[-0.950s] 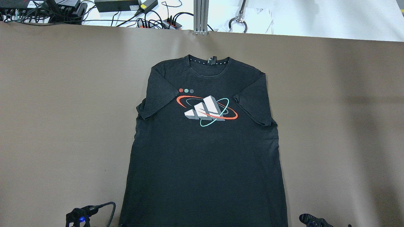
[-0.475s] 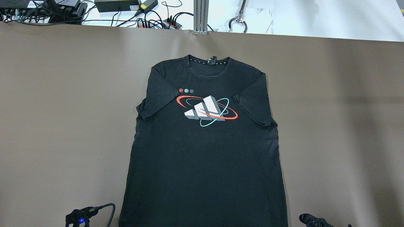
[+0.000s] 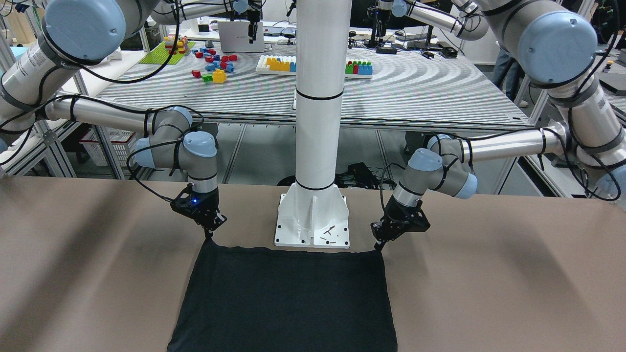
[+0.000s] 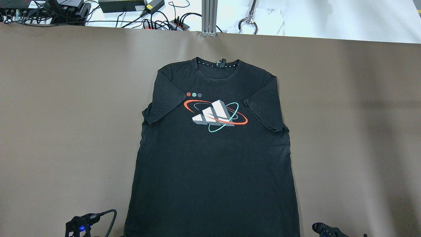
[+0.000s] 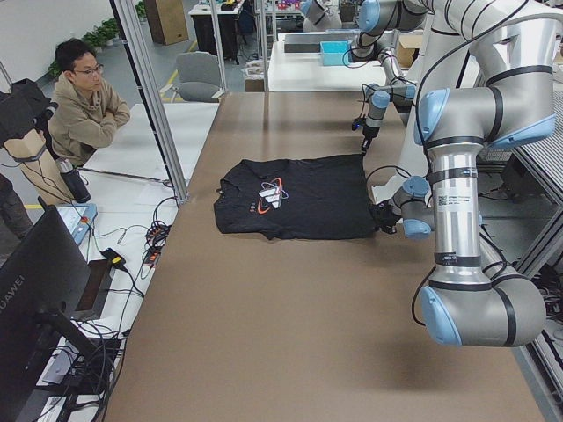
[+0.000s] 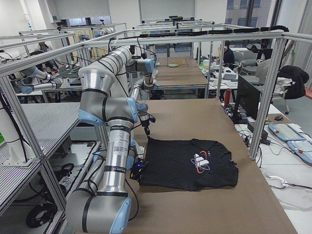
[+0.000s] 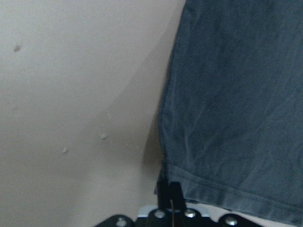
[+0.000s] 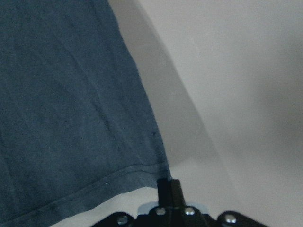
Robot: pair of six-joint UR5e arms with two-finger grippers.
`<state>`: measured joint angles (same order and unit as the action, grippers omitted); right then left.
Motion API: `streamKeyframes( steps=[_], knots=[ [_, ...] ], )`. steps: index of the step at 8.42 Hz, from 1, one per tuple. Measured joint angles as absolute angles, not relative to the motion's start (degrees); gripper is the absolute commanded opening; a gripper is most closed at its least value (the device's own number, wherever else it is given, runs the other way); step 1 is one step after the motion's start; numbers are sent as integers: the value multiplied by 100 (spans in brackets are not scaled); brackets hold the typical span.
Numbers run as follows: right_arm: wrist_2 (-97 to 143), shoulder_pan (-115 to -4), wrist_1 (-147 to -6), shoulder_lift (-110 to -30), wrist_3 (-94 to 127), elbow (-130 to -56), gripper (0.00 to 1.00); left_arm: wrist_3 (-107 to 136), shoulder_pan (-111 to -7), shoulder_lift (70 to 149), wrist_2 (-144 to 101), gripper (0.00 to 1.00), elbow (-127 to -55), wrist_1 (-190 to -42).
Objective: Fold clothes
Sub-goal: 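Grasp the hem corners with both grippers, then lift the hem with both grippers and fold it toward the collar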
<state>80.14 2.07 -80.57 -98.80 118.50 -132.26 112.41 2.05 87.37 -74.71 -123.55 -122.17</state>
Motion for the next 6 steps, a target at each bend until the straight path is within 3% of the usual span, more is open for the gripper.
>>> streamKeyframes(
  steps=[3,6],
  knots=[
    [8109,-15,-8063,-9923,11720,-13684,0,11152,-144,8642,-7522,0,-12940,-12012],
    [9687,-1931,-8539,-9040,10308,-13404,0,10276,-1506,9422,-8481,0,-12932,-11274]
  ],
)
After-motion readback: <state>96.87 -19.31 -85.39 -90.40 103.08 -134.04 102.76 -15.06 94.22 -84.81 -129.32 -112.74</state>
